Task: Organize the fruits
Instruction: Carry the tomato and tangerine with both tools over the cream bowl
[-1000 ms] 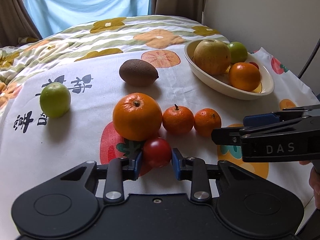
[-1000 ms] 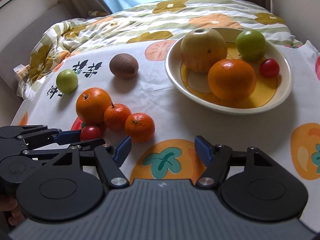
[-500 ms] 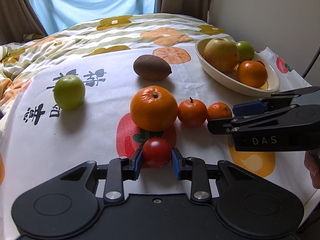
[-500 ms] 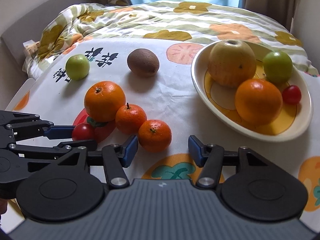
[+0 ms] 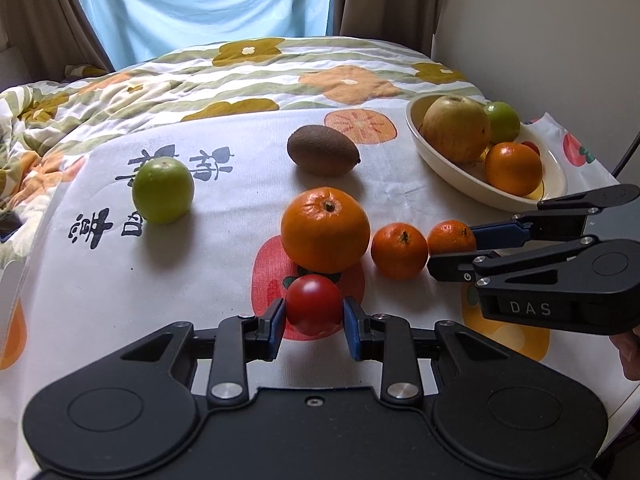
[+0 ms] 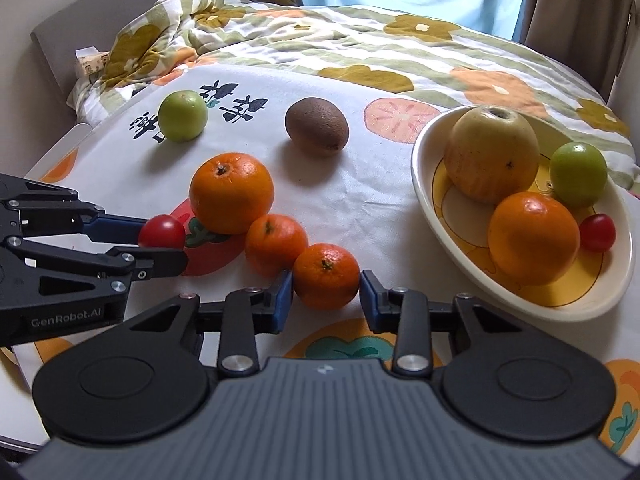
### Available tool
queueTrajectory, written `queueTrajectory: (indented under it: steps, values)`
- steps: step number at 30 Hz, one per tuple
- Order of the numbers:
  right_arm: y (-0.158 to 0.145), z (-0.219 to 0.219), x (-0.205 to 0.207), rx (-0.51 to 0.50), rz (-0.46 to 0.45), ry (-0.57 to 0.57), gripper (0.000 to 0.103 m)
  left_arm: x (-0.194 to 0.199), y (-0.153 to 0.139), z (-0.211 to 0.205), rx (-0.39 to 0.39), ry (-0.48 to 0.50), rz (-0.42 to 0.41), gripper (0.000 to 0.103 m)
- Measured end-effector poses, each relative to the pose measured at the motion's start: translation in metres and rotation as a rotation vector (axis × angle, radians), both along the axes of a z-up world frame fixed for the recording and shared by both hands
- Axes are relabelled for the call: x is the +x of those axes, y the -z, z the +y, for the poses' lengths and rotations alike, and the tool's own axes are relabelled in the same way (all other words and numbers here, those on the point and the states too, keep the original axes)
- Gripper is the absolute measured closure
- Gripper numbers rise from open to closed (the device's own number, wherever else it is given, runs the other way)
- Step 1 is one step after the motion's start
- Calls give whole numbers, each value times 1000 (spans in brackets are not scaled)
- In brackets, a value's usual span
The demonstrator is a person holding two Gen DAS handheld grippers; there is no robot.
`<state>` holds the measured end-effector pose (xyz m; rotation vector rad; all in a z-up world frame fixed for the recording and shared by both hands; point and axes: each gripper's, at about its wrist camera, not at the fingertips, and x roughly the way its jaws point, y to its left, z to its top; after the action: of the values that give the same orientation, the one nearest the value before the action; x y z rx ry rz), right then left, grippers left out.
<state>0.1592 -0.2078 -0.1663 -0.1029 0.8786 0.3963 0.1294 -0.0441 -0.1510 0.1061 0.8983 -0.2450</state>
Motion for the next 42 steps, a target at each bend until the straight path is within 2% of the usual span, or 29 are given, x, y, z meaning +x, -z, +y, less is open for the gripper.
queueTrajectory:
  steps: [14, 29, 35, 42]
  values:
    - [-35, -42, -15, 54, -16, 66, 52, -11, -40, -20, -2, -20, -61, 69]
    - [-81, -124, -25, 57, -84, 153, 52, -2, -90, -92, -19, 48, -174, 69]
    - [-90, -154, -16, 63, -110, 171, 52, 17, -95, -128, -29, 81, -194, 69]
    - [-85, -187, 0, 67, -110, 183, 52, 48, -88, -174, -20, 125, -189, 69]
